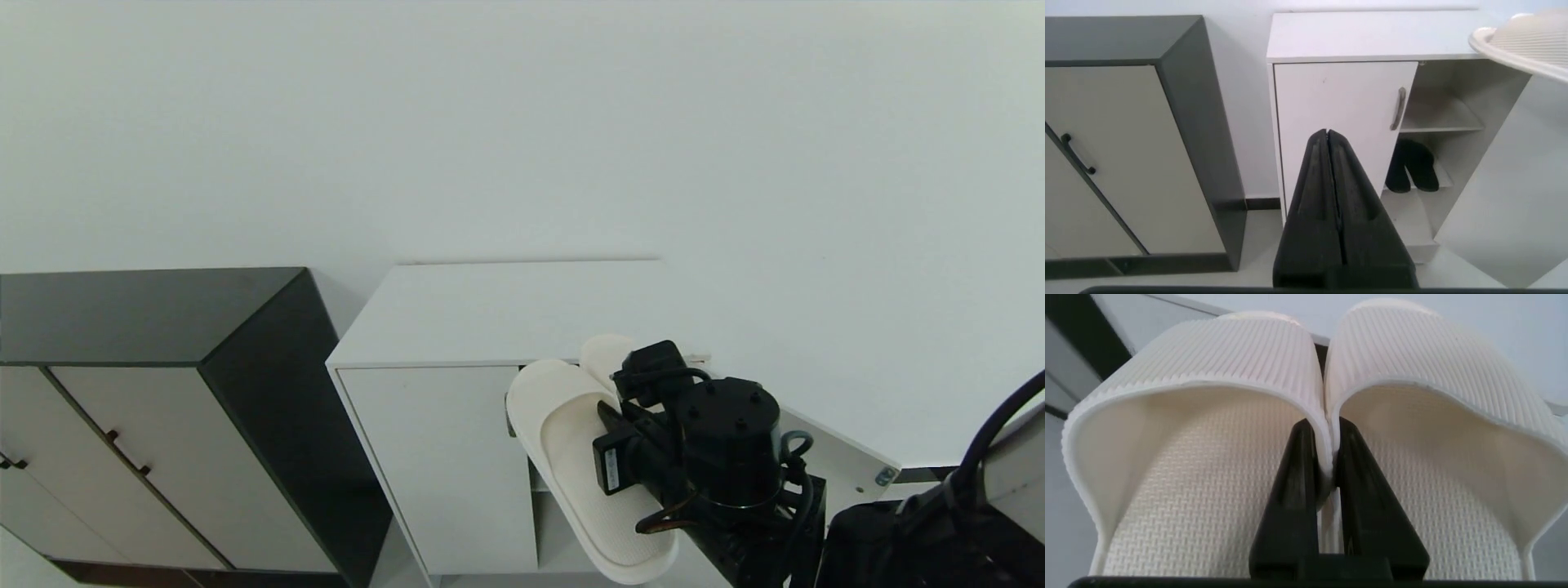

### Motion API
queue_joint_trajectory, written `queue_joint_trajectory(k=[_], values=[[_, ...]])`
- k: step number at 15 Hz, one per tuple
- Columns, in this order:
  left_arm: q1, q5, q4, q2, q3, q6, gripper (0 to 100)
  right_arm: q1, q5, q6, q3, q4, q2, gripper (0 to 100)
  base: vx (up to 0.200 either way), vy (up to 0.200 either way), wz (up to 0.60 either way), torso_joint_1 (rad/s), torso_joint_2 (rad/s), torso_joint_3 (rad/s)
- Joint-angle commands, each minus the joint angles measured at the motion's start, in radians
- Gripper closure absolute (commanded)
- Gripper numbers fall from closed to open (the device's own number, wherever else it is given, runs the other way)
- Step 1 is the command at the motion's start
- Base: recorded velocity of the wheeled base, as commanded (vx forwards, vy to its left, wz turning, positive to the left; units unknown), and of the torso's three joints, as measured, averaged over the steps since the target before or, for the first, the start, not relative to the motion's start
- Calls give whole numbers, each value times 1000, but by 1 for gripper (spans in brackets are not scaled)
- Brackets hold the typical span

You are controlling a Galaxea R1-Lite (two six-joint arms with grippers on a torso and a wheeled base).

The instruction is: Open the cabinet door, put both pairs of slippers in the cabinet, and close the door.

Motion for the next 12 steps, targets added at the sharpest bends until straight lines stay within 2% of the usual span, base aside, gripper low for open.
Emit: queue_joint_trajectory(k=[1, 10, 12], values=[[-2, 0, 0, 0, 0, 0, 100, -2, 0, -3, 11, -28, 21, 100, 0, 0, 0, 0, 0, 0], [-2, 0, 0, 0, 0, 0, 100, -3, 2, -9, 25, -49, 24, 100, 0, 0, 0, 0, 0, 0], [-2, -1, 0, 0, 0, 0, 100, -5, 2, -9, 28, -49, 24, 100, 0, 0, 0, -134, 266, 149]])
